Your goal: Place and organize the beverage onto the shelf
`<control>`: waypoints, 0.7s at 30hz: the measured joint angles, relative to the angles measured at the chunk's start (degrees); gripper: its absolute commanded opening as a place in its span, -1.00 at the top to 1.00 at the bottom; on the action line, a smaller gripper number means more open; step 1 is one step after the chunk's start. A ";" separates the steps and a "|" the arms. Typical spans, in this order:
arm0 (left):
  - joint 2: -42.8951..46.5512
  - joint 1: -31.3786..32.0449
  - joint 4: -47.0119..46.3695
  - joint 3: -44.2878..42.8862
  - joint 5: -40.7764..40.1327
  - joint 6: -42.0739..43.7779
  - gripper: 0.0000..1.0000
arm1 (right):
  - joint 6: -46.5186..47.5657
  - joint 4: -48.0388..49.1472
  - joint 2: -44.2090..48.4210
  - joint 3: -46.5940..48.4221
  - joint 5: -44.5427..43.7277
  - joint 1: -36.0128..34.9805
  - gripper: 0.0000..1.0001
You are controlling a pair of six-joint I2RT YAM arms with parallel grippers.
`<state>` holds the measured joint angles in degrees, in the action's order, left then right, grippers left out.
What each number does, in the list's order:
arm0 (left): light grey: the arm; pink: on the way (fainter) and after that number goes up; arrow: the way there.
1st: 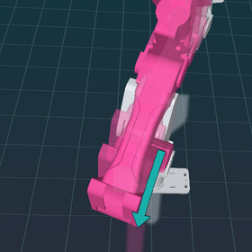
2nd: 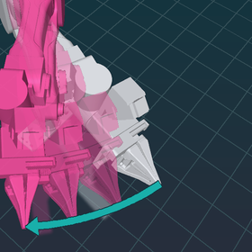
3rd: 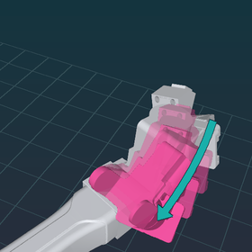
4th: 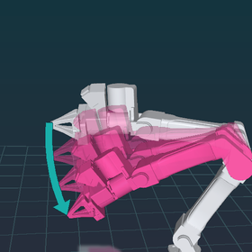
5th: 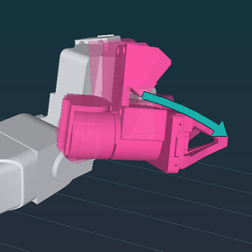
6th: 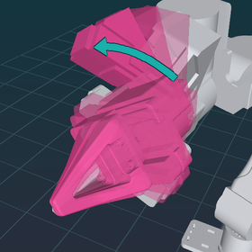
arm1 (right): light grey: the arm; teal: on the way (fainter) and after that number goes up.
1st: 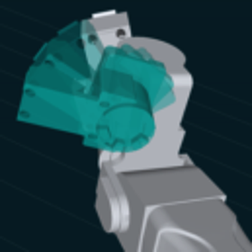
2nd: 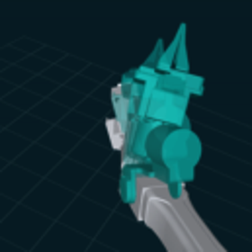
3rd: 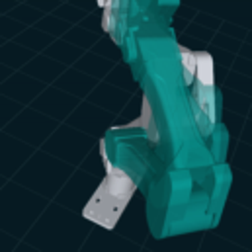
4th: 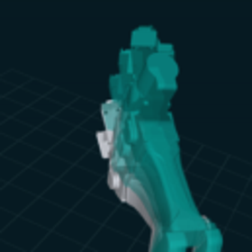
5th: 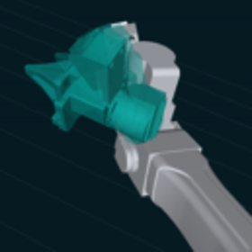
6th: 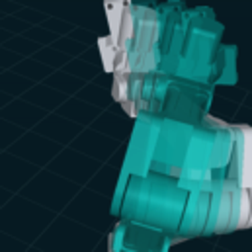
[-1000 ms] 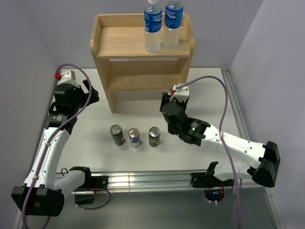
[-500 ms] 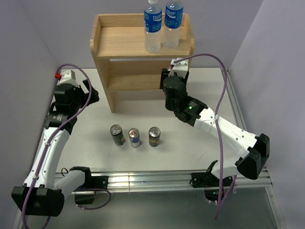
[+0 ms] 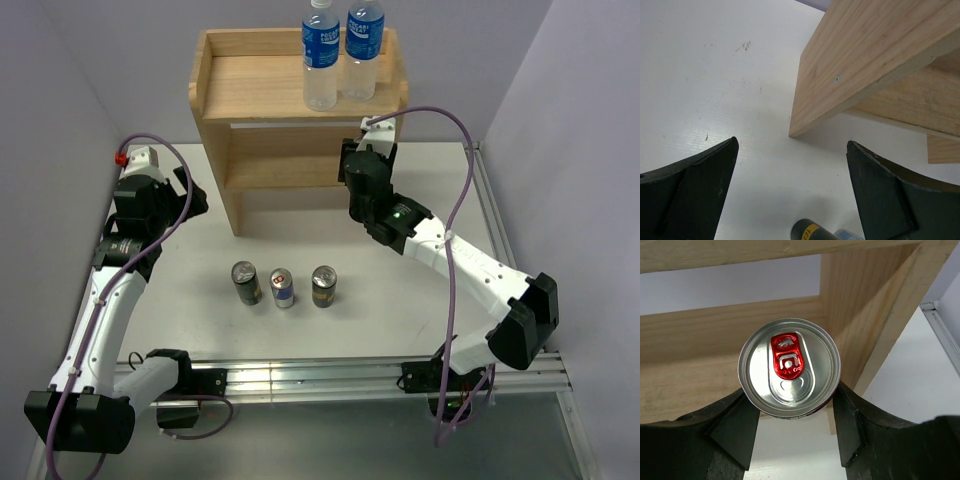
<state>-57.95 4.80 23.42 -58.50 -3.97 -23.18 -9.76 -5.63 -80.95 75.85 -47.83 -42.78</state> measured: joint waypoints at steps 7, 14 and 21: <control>0.00 0.00 0.00 0.00 0.00 0.00 -0.93 | -1.16 -0.02 -1.66 0.00 1.62 1.90 -0.11; -0.02 -0.02 0.02 0.00 -0.02 0.00 -0.93 | -2.36 0.07 -2.93 0.00 3.37 3.08 -0.12; -0.02 0.00 0.00 0.00 -0.02 0.00 -0.93 | -3.06 0.15 -2.95 0.00 4.24 3.96 -0.18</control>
<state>-57.98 4.80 23.42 -58.50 -3.99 -23.18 -12.82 -5.48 -83.90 75.85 -43.59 -38.83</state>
